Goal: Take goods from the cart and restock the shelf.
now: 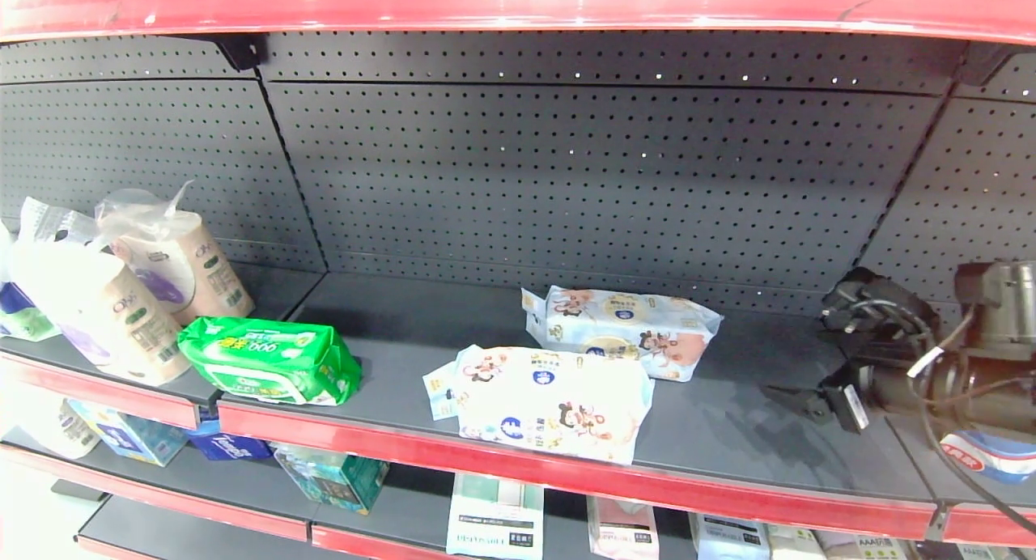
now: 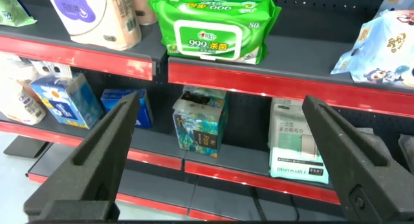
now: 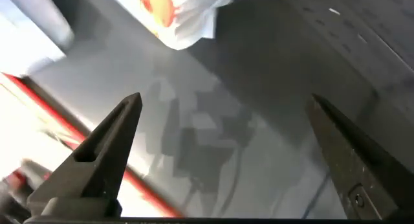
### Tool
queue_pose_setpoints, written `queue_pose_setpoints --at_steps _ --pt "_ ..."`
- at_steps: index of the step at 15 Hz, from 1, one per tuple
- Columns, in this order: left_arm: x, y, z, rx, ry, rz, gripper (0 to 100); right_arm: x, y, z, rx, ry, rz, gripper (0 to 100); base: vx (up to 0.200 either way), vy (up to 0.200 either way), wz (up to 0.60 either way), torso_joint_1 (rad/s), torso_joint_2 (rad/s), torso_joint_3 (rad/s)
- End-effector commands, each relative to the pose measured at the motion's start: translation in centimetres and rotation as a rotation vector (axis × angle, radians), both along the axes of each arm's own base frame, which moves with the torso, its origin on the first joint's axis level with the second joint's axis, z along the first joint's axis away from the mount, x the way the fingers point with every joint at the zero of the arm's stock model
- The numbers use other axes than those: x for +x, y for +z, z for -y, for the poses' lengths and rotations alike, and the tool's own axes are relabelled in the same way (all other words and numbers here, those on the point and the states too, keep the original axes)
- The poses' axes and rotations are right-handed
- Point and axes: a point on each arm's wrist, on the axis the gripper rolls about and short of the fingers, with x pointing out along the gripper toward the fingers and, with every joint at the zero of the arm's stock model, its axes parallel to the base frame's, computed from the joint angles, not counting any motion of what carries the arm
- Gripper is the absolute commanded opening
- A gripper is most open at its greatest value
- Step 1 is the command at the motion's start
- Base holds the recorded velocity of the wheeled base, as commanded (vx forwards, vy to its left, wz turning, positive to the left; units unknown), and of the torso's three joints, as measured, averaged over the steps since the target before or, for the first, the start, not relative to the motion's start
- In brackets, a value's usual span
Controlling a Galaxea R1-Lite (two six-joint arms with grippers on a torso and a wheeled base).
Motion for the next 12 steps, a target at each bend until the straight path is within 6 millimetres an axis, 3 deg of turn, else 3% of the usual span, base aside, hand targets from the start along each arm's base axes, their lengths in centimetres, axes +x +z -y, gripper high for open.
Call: queue_pose_setpoints --at_steps 1,3,4,6,10,11,12 --pt "0.0 0.0 0.0 0.0 0.0 -0.002 100 -7.9 2.7 -0.2 0.126 -0.109 0.163 100 0.0 0.0 0.0 0.0 0.0 0.0" --pt "0.0 0.0 0.0 0.0 0.0 -0.002 100 -13.5 2.6 0.6 0.157 -0.108 0.299 100 0.0 0.0 0.0 0.0 0.0 0.0" --pt "0.0 0.0 0.0 0.0 0.002 -0.002 100 -14.6 2.6 0.8 0.166 -0.111 0.332 100 0.0 0.0 0.0 0.0 0.0 0.0" --pt "0.0 0.0 0.0 0.0 0.002 -0.002 100 -19.2 2.1 1.6 0.265 -0.145 0.48 100 0.0 0.0 0.0 0.0 0.0 0.0" --pt "0.0 0.0 0.0 0.0 0.0 -0.002 100 -23.4 -1.3 2.2 0.311 -0.191 0.577 100 0.0 0.0 0.0 0.0 0.0 0.0" --pt "0.0 0.0 0.0 0.0 0.0 -0.002 100 -24.8 -4.1 2.4 0.303 -0.205 0.58 100 0.0 0.0 0.0 0.0 0.0 0.0" --pt "0.0 0.0 0.0 0.0 0.002 -0.002 100 -24.6 -4.5 2.5 0.292 -0.253 0.572 100 0.0 0.0 0.0 0.0 0.0 0.0"
